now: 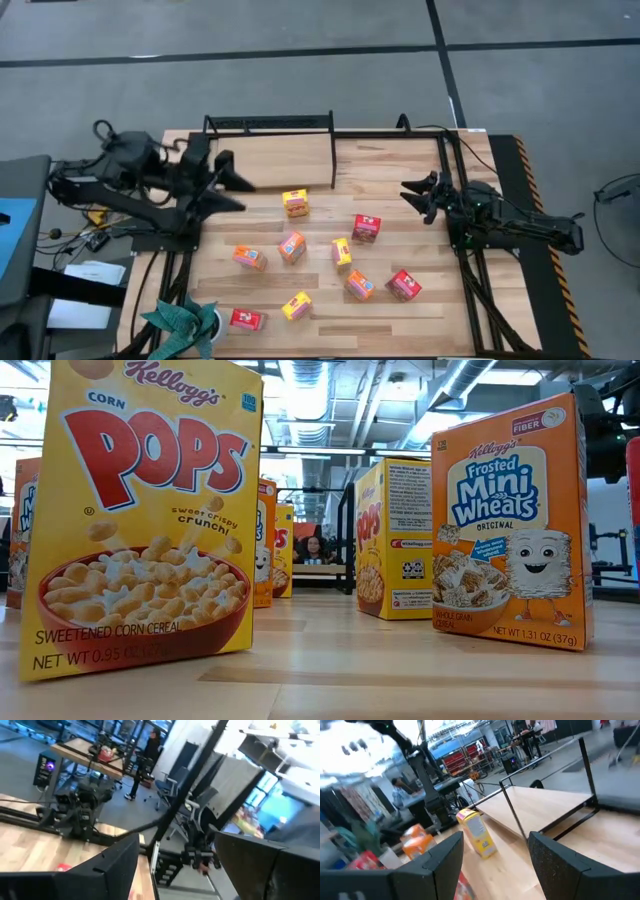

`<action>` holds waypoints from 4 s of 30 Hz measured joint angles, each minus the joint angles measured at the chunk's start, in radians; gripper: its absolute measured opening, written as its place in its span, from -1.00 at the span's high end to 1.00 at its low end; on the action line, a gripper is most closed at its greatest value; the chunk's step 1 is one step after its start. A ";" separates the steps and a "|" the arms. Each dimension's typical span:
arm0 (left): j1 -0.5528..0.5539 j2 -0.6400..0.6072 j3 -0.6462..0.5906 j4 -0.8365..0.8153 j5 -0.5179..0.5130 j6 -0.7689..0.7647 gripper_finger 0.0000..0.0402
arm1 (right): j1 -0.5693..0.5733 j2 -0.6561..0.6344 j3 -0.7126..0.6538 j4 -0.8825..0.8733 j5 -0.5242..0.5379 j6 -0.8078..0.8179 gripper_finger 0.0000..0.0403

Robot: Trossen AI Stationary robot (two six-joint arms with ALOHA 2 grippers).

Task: Stack cereal on shelf
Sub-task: Put the top left orange cereal box on the shelf

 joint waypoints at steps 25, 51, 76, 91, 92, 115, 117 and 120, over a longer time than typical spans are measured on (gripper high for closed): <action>-0.028 0.147 0.159 -0.890 0.134 0.080 -0.26 | -0.013 0.438 0.854 -0.390 0.029 -0.327 -0.24; -0.205 0.348 0.153 -1.041 -0.015 0.345 -0.49 | -0.013 0.617 0.917 -0.528 0.029 -0.440 -0.81; -0.429 0.216 -0.264 -0.707 -0.347 0.099 -0.49 | -0.013 0.651 0.917 -0.566 0.027 -0.421 -0.77; -0.447 0.216 -0.391 -0.608 -0.371 0.086 -0.48 | -0.013 0.712 0.917 -0.564 0.027 -0.422 -0.77; -0.448 0.216 -0.393 -0.602 -0.363 0.084 -0.48 | -0.013 0.714 0.917 -0.564 0.028 -0.422 -0.76; -0.456 0.216 -0.498 -0.546 -0.368 0.082 -0.48 | -0.013 0.714 0.917 -0.564 0.027 -0.406 -0.71; -0.456 0.216 -0.498 -0.546 -0.369 0.092 -0.48 | -0.013 0.714 0.917 -0.564 0.027 -0.406 -0.71; -0.456 0.216 -0.498 -0.547 -0.371 0.114 -0.42 | -0.013 0.714 0.917 -0.564 0.027 -0.406 -0.72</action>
